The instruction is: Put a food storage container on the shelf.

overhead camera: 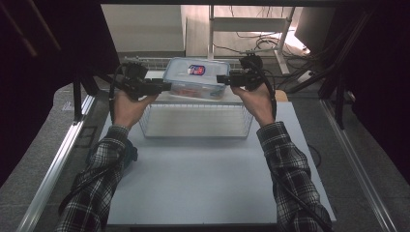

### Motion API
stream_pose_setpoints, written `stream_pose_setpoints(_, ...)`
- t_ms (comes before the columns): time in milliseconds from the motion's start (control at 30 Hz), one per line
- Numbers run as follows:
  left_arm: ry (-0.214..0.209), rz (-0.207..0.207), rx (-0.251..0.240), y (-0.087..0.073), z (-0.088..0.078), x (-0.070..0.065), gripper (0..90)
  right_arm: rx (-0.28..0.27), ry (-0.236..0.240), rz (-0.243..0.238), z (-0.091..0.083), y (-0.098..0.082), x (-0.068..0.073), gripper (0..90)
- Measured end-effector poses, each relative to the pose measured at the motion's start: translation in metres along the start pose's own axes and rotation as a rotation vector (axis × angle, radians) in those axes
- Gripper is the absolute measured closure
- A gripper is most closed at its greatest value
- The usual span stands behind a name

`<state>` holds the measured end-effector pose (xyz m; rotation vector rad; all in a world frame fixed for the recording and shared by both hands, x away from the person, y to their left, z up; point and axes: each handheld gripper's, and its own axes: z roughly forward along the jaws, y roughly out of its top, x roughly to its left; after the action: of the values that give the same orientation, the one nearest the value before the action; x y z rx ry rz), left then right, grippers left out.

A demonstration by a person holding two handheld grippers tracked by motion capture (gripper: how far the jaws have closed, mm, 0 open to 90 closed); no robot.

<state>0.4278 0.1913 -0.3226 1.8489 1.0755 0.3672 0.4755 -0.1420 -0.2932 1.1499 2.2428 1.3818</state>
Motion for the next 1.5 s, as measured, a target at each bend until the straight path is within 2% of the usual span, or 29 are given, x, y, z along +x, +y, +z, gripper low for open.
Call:
stream_pose_setpoints(33,0.0,0.0,0.0,0.0,0.0,0.0,55.7,0.0,0.0,0.0,0.0,0.0,0.0,40.1)
stream_pose_setpoints(67,-0.029,-0.016,-0.015,0.0,-0.002,0.004,56.0,-0.002,0.001,0.0,0.0,0.0,-0.001,41.5)
stream_pose_setpoints(100,-0.029,-0.016,-0.015,0.0,-0.002,0.004,55.8,-0.002,0.001,0.0,0.0,0.0,-0.001,41.5)
stream_pose_setpoints(200,-0.039,-0.036,-0.069,0.003,-0.007,0.009,54.8,0.0,-0.002,-0.027,-0.003,0.0,0.002,42.9)
stream_pose_setpoints(267,-0.037,-0.046,-0.104,0.006,-0.009,0.014,49.1,0.007,0.001,-0.045,-0.005,-0.002,0.005,42.0)
stream_pose_setpoints(367,-0.051,-0.11,-0.135,0.012,-0.002,0.023,44.3,0.006,-0.003,-0.042,-0.007,-0.003,0.007,41.8)
stream_pose_setpoints(433,-0.051,-0.136,-0.136,0.016,0.004,0.026,43.0,0.008,-0.005,-0.039,-0.008,-0.003,0.006,41.7)
stream_pose_setpoints(500,-0.052,-0.13,-0.117,0.018,0.01,0.026,43.7,0.011,-0.003,-0.037,-0.01,-0.004,0.005,41.3)
stream_pose_setpoints(533,-0.061,-0.122,-0.104,0.018,0.012,0.024,47.6,0.019,0.012,-0.013,-0.011,-0.004,0.001,39.5)
stream_pose_setpoints(600,-0.053,-0.108,-0.102,0.018,0.012,0.021,46.3,0.023,0.022,0.0,-0.011,-0.004,-0.001,38.4)
stream_pose_setpoints(667,-0.048,-0.098,-0.096,0.016,0.009,0.017,48.2,0.028,0.059,0.034,-0.009,-0.006,-0.008,37.1)
stream_pose_setpoints(733,-0.057,-0.099,-0.094,0.014,0.006,0.016,50.8,0.023,0.072,0.037,-0.009,-0.006,-0.009,38.4)
stream_pose_setpoints(800,-0.048,-0.094,-0.089,0.013,0.003,0.012,50.8,0.025,0.084,0.034,-0.007,-0.006,-0.006,39.1)
stream_pose_setpoints(867,-0.03,-0.077,-0.083,0.012,0.001,0.007,50.8,0.025,0.079,0.027,-0.007,-0.006,-0.005,39.3)
stream_pose_setpoints(933,-0.017,-0.07,-0.072,0.011,-0.004,0.003,51.1,0.037,0.057,-0.007,-0.007,-0.002,-0.001,41.0)
stream_pose_setpoints(1033,-0.009,-0.057,-0.068,0.008,-0.01,-0.002,53.3,0.039,0.046,-0.028,-0.006,0.0,0.001,44.1)
stream_pose_setpoints(1333,-0.004,-0.047,-0.066,0.007,-0.012,-0.003,54.5,0.024,0.041,-0.022,-0.004,0.0,0.0,46.0)
stream_pose_setpoints(1433,-0.007,-0.043,-0.068,0.007,-0.012,-0.002,54.5,0.021,0.031,-0.038,-0.005,0.0,0.002,47.2)
stream_pose_setpoints(1467,0.003,-0.024,-0.078,0.008,-0.013,-0.004,53.7,0.019,0.025,-0.046,-0.006,0.0,0.003,47.0)
stream_pose_setpoints(1500,-0.004,-0.023,-0.09,0.007,-0.014,-0.004,52.8,0.014,0.017,-0.055,-0.006,0.0,0.005,46.4)
